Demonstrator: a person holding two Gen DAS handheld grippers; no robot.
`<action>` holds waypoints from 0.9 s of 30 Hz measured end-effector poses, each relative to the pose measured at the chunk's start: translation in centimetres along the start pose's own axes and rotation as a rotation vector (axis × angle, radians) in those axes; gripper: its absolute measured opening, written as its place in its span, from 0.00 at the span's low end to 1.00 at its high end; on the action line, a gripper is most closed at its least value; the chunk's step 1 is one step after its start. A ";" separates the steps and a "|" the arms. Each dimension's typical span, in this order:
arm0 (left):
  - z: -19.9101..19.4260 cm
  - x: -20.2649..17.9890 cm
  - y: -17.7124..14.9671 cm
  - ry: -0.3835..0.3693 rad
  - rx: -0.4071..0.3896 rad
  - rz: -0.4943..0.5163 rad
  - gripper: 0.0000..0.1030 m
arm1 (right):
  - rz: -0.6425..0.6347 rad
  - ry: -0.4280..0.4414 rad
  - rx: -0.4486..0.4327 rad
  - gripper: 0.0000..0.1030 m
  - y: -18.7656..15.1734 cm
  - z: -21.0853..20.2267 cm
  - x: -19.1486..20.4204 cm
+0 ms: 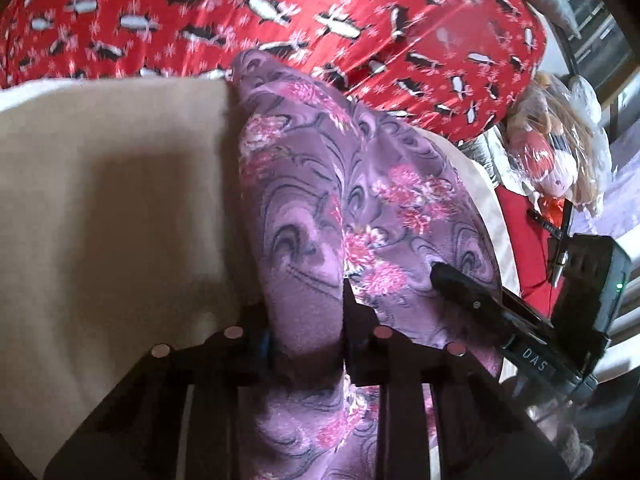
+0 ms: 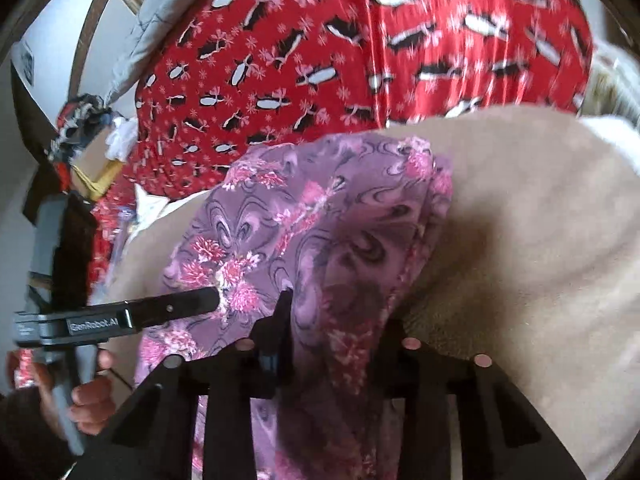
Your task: Fold small clothes
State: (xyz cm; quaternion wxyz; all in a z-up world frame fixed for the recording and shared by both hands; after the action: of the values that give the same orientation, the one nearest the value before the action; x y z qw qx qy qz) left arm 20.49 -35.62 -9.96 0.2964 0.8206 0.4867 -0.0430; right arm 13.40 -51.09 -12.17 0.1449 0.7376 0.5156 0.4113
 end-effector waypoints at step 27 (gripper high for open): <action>-17.8 10.5 -10.5 0.190 -0.095 -0.055 0.26 | -0.018 0.090 0.013 0.31 -9.6 -5.1 20.4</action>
State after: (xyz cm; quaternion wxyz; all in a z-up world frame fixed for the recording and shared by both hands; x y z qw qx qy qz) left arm 13.42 -14.43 -3.79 0.2862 0.7922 0.5366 0.0503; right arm 6.09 -30.13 -5.82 0.1205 0.7146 0.5310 0.4391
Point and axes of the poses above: each gripper's, at about its wrist camera, not at the fingertips, and z roughly the way its jaws point, x to its left, y to its top, the point moved 10 cm from there along z, roughly the way its jaws point, and after that the axes turned 4 degrees about -x, right-handed, at the moved point
